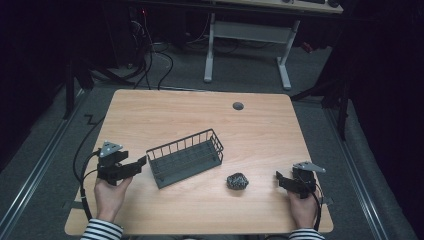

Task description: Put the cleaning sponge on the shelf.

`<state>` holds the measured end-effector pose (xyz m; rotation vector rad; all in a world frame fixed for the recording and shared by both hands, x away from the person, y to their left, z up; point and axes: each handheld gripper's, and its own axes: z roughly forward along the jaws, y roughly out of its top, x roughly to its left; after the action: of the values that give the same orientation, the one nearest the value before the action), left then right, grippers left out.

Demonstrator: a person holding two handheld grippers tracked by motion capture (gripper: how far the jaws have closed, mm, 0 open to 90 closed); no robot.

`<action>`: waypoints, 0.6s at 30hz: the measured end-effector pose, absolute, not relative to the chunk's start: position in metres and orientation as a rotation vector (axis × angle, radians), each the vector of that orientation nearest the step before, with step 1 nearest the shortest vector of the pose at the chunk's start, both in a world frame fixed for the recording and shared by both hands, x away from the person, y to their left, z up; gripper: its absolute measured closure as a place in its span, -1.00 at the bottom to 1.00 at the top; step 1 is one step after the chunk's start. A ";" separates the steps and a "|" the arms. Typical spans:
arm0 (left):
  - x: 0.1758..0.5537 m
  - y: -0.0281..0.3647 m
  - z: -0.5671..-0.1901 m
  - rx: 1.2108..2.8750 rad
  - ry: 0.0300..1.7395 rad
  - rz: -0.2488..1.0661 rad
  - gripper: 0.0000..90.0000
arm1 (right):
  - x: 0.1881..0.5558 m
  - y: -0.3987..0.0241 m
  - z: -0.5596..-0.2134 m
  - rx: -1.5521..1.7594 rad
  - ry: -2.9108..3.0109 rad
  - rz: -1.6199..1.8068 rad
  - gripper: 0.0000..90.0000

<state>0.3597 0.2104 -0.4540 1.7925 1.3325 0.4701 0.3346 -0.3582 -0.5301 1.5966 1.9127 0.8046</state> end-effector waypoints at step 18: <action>0.359 0.243 -0.510 1.747 1.497 0.490 -0.36 | 0.334 -0.358 -0.530 1.595 1.913 0.802 -0.34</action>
<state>0.3586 0.2432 -0.5096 1.7470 1.4972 0.4901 0.3345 -0.3578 -0.5302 1.5951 1.9126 0.8017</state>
